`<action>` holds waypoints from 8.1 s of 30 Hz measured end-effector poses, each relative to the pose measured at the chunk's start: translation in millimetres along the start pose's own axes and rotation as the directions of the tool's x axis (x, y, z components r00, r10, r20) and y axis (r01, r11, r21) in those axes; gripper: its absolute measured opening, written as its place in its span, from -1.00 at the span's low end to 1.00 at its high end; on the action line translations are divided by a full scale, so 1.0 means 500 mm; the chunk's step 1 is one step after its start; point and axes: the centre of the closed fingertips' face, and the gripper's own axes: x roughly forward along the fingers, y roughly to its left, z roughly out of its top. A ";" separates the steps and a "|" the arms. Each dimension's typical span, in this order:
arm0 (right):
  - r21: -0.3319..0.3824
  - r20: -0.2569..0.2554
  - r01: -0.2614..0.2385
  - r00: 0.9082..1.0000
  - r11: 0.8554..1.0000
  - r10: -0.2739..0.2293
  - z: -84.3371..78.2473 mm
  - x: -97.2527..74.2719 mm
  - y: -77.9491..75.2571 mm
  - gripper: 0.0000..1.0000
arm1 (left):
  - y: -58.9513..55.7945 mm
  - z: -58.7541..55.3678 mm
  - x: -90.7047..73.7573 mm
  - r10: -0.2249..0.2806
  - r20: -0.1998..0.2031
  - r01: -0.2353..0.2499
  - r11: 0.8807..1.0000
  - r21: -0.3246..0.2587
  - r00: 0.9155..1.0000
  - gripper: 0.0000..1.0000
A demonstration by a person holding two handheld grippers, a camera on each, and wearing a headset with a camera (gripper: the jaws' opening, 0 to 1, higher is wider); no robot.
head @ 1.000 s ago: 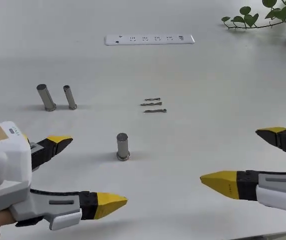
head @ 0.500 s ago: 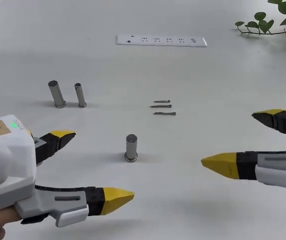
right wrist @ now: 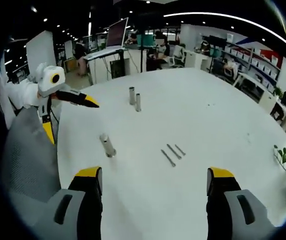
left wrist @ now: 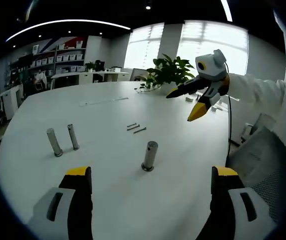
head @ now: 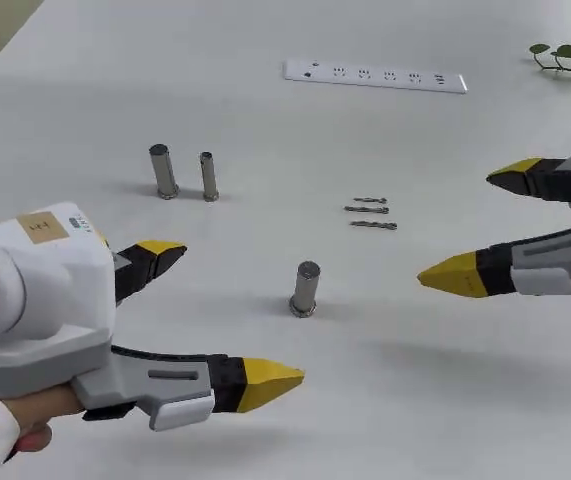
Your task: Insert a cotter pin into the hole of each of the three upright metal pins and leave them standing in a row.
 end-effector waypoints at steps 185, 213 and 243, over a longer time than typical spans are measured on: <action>-0.603 0.180 0.069 0.982 0.794 0.052 0.133 0.031 0.211 -1.00 | -0.052 0.138 0.061 -0.224 0.006 0.219 0.945 -0.242 0.975 -1.00; -0.116 0.218 -0.256 0.936 0.960 0.276 0.087 0.027 0.224 -0.79 | -0.103 0.133 0.033 -0.331 -0.017 0.330 0.930 0.160 0.943 -1.00; -0.230 0.127 -0.366 0.908 0.902 0.400 0.071 0.006 0.284 -1.00 | -0.122 0.083 0.028 -0.383 -0.177 0.421 0.796 0.436 0.907 -1.00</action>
